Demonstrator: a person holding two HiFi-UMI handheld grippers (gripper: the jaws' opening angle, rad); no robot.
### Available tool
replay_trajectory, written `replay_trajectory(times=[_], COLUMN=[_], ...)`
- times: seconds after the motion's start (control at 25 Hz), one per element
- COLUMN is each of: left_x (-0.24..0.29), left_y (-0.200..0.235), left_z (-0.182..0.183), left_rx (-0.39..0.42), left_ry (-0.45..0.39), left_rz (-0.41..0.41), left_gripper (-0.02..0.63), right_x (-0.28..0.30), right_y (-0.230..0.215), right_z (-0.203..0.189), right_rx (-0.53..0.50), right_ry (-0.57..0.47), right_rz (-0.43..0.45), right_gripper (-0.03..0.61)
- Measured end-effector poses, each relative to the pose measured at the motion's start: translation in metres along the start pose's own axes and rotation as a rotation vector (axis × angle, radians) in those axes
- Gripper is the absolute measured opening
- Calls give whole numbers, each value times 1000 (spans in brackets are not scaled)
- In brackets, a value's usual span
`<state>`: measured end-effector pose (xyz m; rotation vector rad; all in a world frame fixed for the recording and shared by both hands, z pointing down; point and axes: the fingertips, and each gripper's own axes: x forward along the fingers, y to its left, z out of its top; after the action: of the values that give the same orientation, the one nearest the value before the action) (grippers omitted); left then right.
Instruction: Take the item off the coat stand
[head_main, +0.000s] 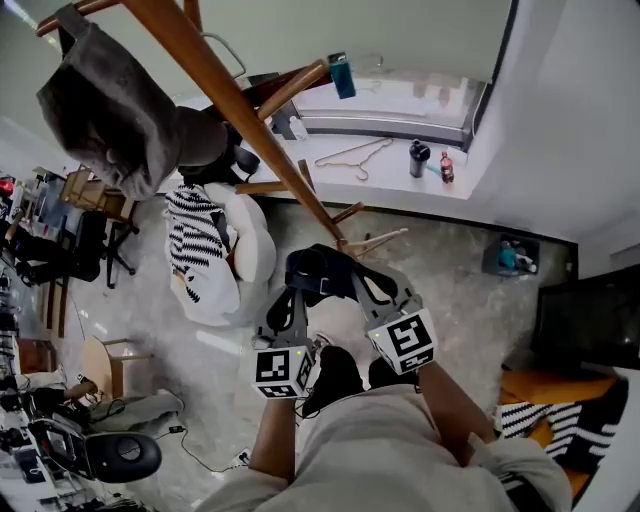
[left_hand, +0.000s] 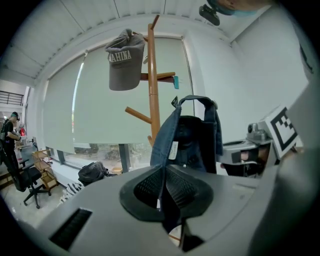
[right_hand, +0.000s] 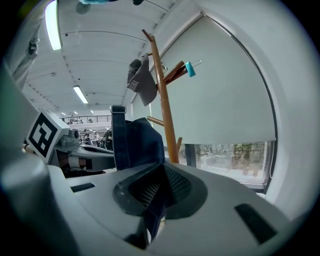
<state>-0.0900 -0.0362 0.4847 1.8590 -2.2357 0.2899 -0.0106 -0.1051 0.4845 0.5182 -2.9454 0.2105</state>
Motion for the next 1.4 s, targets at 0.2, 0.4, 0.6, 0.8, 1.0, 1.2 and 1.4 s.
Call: replay_trajectory(times=[0.2,0.4,0.6,0.8,1.0,1.2,1.4], left_x=[3,-4,-19,-32,-48,-60,-74], left_y=[-25,-40,-36,-28,-14,2,17], left_z=[17,26,42,61,66,66,67], left_rx=[34,39,55,64,62,62,55], left_ry=[-38,-61,-96,-156,-174,-180,-194], left_rz=[-35,-90,-117,-132,-146,-153,-156], left_gripper=[26,26,26,26,26,26,26], right_x=[-25,-41,-50,-53,-50,-43,-40], right_y=[-17,-17,-3,9,30,49,70], right_z=[12,26,50,71,81,84,85], right_rx=[-13,-40,-57,-92,-108,-125,-142], right_ry=[-38,-61,-99,-128,-136,-136,-118], right_rz=[-63,-109,-136,-178,-197,-202,-207], right_gripper=[17,17,15,15,14,14,15])
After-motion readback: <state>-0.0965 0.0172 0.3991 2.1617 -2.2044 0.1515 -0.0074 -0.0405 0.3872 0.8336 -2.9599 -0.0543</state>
